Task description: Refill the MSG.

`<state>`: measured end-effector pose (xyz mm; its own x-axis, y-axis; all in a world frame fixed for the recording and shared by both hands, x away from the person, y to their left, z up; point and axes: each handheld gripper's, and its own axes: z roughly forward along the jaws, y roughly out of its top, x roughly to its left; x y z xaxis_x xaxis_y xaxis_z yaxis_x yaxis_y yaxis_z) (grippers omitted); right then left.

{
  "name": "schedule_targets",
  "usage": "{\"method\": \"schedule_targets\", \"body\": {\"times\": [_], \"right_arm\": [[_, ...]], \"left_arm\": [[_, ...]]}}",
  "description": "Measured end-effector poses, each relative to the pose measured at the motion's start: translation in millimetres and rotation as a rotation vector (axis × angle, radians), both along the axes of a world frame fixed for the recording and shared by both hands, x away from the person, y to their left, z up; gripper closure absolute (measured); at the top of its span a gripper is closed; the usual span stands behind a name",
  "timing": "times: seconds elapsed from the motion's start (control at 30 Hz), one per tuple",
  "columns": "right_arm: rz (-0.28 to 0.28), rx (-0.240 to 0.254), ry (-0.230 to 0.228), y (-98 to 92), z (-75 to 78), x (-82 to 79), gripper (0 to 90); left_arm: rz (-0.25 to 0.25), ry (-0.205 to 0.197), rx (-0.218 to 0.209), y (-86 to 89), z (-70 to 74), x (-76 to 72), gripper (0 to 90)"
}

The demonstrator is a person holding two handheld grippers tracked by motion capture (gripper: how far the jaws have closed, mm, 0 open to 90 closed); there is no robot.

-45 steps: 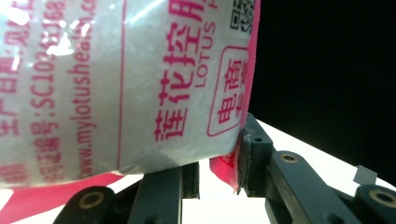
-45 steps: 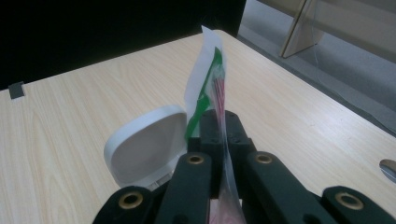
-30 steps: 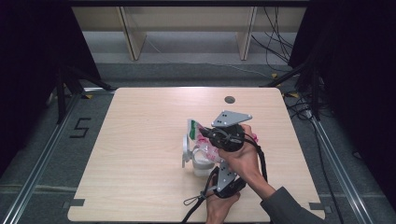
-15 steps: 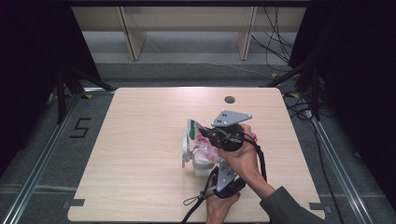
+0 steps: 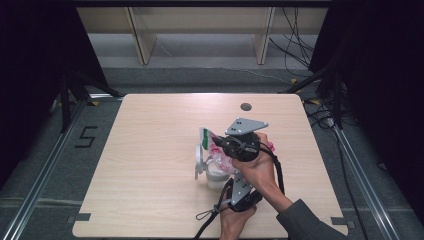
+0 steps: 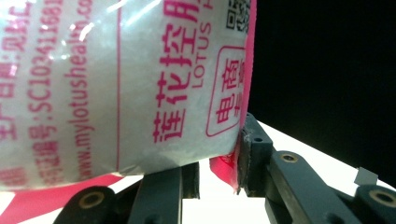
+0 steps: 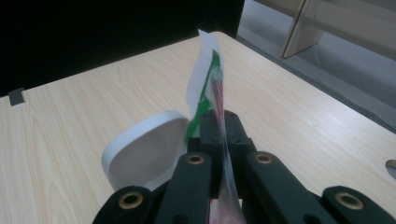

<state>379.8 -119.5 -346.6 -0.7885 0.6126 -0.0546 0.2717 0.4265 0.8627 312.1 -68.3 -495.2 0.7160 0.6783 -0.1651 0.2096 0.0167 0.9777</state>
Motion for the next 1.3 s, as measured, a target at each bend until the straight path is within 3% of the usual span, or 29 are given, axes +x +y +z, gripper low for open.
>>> {"method": "schedule_targets", "body": {"times": [0.07, 0.2, 0.3, 0.4, 0.5, 0.63, 0.7, 0.83, 0.87, 0.9, 1.3], "right_arm": [[0.006, -0.014, -0.005, 1.4, -1.7, 0.0, 90.0], [-0.004, 0.006, -0.01, 1.5, -1.8, 0.1, 90.0], [0.009, -0.023, 0.005, 2.5, -3.7, 0.2, 90.0], [0.007, 0.008, 0.008, -0.1, -1.7, 0.6, 90.0], [-0.004, -0.015, 0.016, 2.1, -4.2, -0.7, 90.0], [-0.006, 0.009, 0.01, 0.3, -3.0, -0.3, 90.0], [0.005, -0.01, 0.007, 1.6, -4.3, -0.7, 90.0], [0.006, 0.0, -0.007, 0.7, -3.6, -0.2, 90.0], [0.006, 0.0, -0.007, 0.7, -3.6, -0.2, 90.0], [0.007, -0.008, 0.001, 2.7, -4.9, -1.3, 90.0], [0.009, 0.004, 0.013, 0.3, -2.7, -1.2, 90.0]], "left_arm": [[0.003, 0.0, -0.002, -1.2, -1.2, 0.3, 72.7], [0.002, -0.001, 0.0, -0.1, 0.2, -0.2, 72.7], [0.002, -0.001, -0.002, -1.7, -1.0, 0.0, 72.6], [0.0, -0.004, 0.002, -0.3, 0.3, -0.3, 72.7], [0.0, -0.001, 0.01, -1.6, -1.3, 0.0, 72.7], [-0.003, 0.0, 0.006, -0.8, -0.4, -0.6, 72.7], [0.0, -0.003, 0.004, -1.4, -0.7, -0.5, 72.7], [-0.003, -0.002, 0.004, -1.1, -0.6, -0.6, 72.7], [-0.003, -0.002, 0.004, -1.1, -0.6, -0.6, 72.7], [-0.006, -0.007, 0.033, 0.3, -0.4, -0.2, 72.7], [-0.003, -0.006, 0.032, -0.6, 0.0, -1.1, 72.7]]}}
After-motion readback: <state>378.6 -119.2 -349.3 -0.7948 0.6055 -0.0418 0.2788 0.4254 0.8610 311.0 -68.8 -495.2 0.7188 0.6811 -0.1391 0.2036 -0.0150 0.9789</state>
